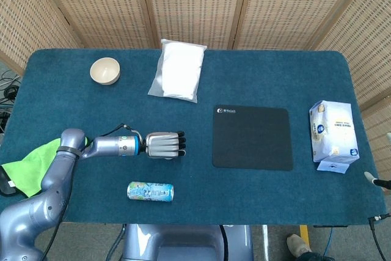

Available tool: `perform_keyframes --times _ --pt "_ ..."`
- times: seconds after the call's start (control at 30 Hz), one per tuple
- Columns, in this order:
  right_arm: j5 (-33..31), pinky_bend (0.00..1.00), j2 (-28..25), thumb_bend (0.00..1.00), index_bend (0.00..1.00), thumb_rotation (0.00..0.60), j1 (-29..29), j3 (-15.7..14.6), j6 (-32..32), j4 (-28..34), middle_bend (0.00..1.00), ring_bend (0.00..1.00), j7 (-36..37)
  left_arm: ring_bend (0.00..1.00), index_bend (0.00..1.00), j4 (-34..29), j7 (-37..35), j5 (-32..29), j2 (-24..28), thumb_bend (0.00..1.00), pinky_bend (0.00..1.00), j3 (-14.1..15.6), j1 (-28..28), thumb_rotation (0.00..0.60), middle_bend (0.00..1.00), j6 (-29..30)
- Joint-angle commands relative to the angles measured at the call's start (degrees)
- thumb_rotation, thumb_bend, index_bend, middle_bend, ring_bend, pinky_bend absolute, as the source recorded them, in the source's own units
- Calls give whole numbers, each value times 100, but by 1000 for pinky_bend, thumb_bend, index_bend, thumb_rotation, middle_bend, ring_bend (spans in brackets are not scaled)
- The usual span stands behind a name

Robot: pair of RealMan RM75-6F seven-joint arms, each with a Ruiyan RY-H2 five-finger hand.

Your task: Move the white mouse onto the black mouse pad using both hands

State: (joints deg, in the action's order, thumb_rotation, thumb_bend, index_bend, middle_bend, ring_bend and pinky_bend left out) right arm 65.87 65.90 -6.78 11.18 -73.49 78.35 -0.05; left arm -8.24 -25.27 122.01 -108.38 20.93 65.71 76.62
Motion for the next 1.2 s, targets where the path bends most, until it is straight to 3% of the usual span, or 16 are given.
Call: perform_keyframes --times 0.03,0.1,0.17,0.27,0.43,0.63,0.77,0.83,0.97,1.03,1.2 --pt "-6 0 11 28 0 600 12 4 -11 -28 0 0 17 355 517 115 -16 18 -69 52 337 111 63 600 417 -91" --pt "-10 0 17 28 0 600 12 5 -5 -43 0 0 21 310 378 157 -13 9 -79 22 301 155 72 600 308 -171" --pt "-14 0 25 29 0 600 12 1 7 -58 0 0 16 196 186 167 -18 -35 -72 3 231 170 67 600 140 -194" --pt "-16 0 36 31 0 600 6 -4 25 -66 0 0 3 99 33 172 -21 -131 -4 0 173 147 47 600 13 -83" --pt "36 0 34 33 0 600 10 -17 -8 -32 0 0 -11 84 0 116 -137 -493 291 0 167 -97 -99 600 0 260" --pt "238 0 35 31 0 600 2 -71 -73 76 0 0 46 44 0 -373 -721 -1542 962 0 102 -918 -703 600 0 471" --pt "643 0 15 33 0 600 -80 -200 -78 142 0 0 107 0 0 -981 -592 -2035 1633 0 46 -1199 -1213 600 0 222" --pt "834 0 -27 34 0 600 -142 -256 -90 178 0 0 1 0 0 -1506 -319 -2248 2013 0 33 -1301 -1492 600 0 178" --pt "1158 0 -161 36 0 600 -308 -320 -27 285 0 0 -114 0 0 -3164 348 -2789 2909 0 0 -1503 -2055 600 0 -28" --pt "1420 0 -246 35 0 600 -496 -356 74 293 0 0 -270 0 0 -4572 724 -3287 3542 0 0 -1638 -2477 600 0 -107" --pt "1978 0 -438 39 0 600 -952 -446 428 472 0 0 -366 0 0 -7001 1733 -4423 4507 0 0 -1881 -3241 600 0 -63"
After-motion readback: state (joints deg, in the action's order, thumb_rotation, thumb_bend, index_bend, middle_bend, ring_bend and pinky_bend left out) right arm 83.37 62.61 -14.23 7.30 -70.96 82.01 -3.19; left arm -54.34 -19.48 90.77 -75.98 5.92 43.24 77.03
